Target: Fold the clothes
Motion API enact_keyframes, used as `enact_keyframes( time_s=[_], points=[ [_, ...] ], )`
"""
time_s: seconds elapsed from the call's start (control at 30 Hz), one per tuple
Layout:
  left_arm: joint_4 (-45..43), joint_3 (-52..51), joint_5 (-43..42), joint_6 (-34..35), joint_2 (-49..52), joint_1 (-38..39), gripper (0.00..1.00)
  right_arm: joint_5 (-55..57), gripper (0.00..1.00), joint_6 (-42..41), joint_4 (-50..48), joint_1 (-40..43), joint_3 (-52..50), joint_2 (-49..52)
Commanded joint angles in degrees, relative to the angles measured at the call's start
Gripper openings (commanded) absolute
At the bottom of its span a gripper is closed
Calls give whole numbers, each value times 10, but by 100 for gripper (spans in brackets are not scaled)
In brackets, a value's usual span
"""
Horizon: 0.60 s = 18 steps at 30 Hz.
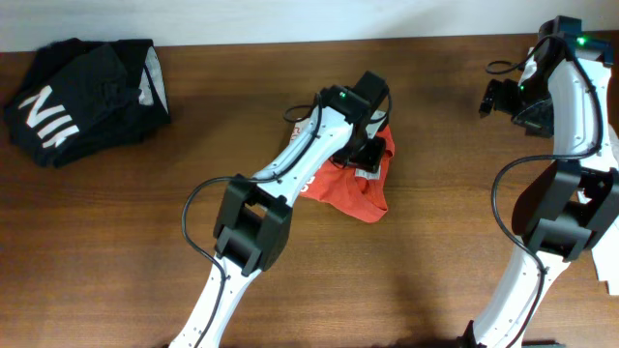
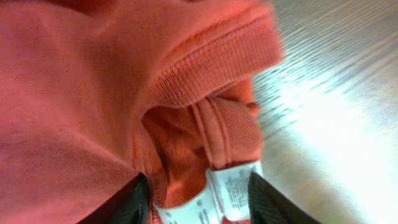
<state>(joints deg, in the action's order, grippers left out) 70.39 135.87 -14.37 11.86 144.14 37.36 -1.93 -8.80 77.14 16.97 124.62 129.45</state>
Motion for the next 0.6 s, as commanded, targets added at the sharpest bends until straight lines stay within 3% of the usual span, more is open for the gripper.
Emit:
enact_keyframes(
  time_s=[0.0,0.03,0.07,0.17,0.33,0.37,0.47,0.57],
  points=[
    [68,120,61,1,-18,-1,87,5,99,2,0,3,1,-5],
    [88,147,72,1,-18,-4,97,5,99,2,0,3,1,-5],
    [122,199,78,1,-19,-13,99,5,99,2,0,3,1,-5],
    [169,263,82,1,-19,-76,99,5,99,2,0,3,1,-5],
    [201,231,75,1,-16,-228,99,5,99,2,0,3,1,-5],
    [200,218,59,-6,-16,-252,99,5,99,2,0,3,1,-5],
    [180,156,-87,-136,-16,-318,99,5,98,2,0,3,1,-5],
    [140,68,-186,-159,-16,-362,99,5,99,2,0,3,1,-5]
  ],
)
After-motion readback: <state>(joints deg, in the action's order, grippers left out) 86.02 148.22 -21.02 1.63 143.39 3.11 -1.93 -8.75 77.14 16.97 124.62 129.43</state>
